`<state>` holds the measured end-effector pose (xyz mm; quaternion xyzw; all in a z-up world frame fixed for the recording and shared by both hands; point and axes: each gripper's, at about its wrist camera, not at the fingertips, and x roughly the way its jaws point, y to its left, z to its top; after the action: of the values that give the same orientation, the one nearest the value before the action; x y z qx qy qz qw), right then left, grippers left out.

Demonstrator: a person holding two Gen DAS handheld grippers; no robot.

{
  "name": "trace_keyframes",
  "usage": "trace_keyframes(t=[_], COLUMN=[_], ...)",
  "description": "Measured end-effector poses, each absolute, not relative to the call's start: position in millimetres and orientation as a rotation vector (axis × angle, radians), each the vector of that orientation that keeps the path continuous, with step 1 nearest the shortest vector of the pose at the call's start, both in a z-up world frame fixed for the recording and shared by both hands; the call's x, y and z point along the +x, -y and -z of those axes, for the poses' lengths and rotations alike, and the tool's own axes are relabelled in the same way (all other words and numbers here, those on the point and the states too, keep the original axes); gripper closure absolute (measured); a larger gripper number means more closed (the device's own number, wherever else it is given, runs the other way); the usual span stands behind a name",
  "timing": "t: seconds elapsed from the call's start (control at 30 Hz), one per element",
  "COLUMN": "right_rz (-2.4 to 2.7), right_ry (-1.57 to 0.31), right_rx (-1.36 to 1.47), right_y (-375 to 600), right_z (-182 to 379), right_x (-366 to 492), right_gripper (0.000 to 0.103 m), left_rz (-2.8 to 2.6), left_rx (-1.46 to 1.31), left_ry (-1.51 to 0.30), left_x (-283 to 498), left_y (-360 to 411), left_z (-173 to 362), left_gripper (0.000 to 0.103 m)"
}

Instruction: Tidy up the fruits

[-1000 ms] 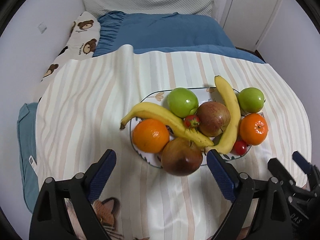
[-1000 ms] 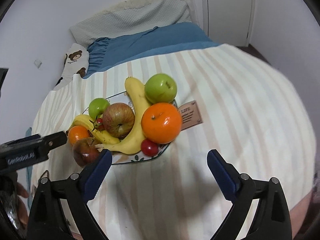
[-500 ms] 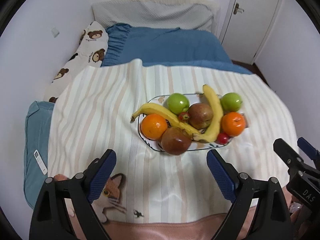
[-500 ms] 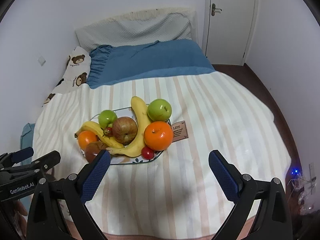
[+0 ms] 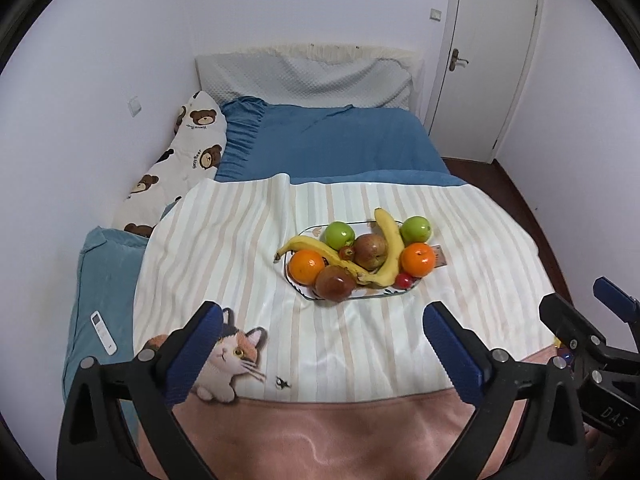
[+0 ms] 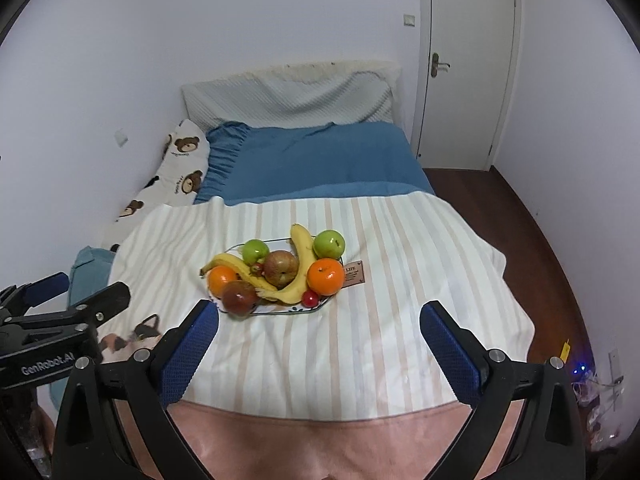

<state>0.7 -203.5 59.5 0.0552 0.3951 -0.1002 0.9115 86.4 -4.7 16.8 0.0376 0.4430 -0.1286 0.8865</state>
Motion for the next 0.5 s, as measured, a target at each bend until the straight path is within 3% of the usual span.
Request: trace_keyframes(t=[0.5], right_rz=[0.201], right_ry=[-0.736], right_rx=[0.071], right_y=[182.4], right_z=[-117.7], right_x=[-60.1], right_gripper=[0.0], left_rz=[0.253], left_rx=[0.077], left_ry=[-0.877], left_x=[29.8], left_y=[-5.9], left_z=[-49.6], left_gripper=[0.001])
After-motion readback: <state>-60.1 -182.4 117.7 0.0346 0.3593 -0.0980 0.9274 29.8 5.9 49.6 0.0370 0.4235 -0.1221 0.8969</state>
